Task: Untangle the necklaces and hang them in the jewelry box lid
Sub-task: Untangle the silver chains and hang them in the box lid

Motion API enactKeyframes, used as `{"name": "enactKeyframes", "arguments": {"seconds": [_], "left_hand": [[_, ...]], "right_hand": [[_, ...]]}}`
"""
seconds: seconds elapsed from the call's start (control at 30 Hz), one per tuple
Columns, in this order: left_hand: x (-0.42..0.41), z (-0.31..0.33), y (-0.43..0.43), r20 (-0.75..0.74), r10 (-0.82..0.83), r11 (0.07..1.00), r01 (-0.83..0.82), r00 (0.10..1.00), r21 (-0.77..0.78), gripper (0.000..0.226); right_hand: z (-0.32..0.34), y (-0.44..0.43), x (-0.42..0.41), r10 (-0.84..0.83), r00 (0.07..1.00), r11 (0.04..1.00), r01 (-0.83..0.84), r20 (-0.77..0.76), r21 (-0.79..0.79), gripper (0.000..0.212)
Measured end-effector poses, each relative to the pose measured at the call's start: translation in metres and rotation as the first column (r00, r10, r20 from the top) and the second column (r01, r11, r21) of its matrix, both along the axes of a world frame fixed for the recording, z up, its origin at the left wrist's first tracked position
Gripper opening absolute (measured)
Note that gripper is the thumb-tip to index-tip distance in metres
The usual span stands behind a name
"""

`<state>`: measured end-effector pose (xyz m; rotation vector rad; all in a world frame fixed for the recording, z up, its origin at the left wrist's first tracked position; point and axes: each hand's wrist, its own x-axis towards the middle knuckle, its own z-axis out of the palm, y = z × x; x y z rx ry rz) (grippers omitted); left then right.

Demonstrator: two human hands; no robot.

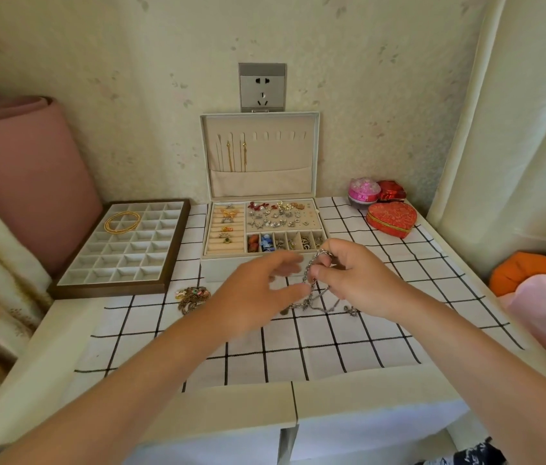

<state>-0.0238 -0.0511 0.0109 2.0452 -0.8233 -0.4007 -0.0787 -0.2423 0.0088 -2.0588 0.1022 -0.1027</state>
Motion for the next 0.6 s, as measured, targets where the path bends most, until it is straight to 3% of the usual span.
{"name": "enactKeyframes", "arguments": {"seconds": [0.07, 0.17, 0.3, 0.37, 0.5, 0.6], "left_hand": [[-0.003, 0.001, -0.009, -0.145, 0.027, 0.990, -0.046, 0.989, -0.133, 0.041], [0.002, 0.004, -0.011, -0.195, 0.139, 0.982, -0.161, 0.971, -0.103, 0.012], [0.011, 0.008, -0.007, -0.476, 0.121, 0.963, -0.219, 0.871, -0.154, 0.020], [0.013, 0.007, -0.007, -0.417, 0.112, 0.969, -0.191, 0.902, -0.154, 0.007], [0.009, -0.002, -0.010, -0.339, -0.030, 0.995, -0.006, 0.940, -0.103, 0.035], [0.006, -0.004, -0.014, -0.261, 0.006, 0.996, -0.030, 0.965, -0.089, 0.019]], "right_hand": [[0.000, 0.002, 0.000, 0.026, 1.000, 0.999, -0.026, 0.003, 0.028, 0.036], [0.005, 0.004, -0.002, 0.051, 0.999, 0.996, -0.052, 0.015, 0.072, 0.032], [0.010, 0.004, -0.006, 0.057, 0.998, 0.994, -0.056, -0.003, 0.089, 0.027], [0.010, 0.004, -0.007, 0.065, 0.998, 0.993, -0.064, -0.008, 0.096, 0.027], [0.011, 0.008, -0.007, 0.087, 0.996, 0.991, -0.087, 0.000, 0.105, 0.027], [0.014, 0.009, -0.008, 0.081, 0.997, 0.987, -0.081, 0.001, 0.142, 0.028]]}}
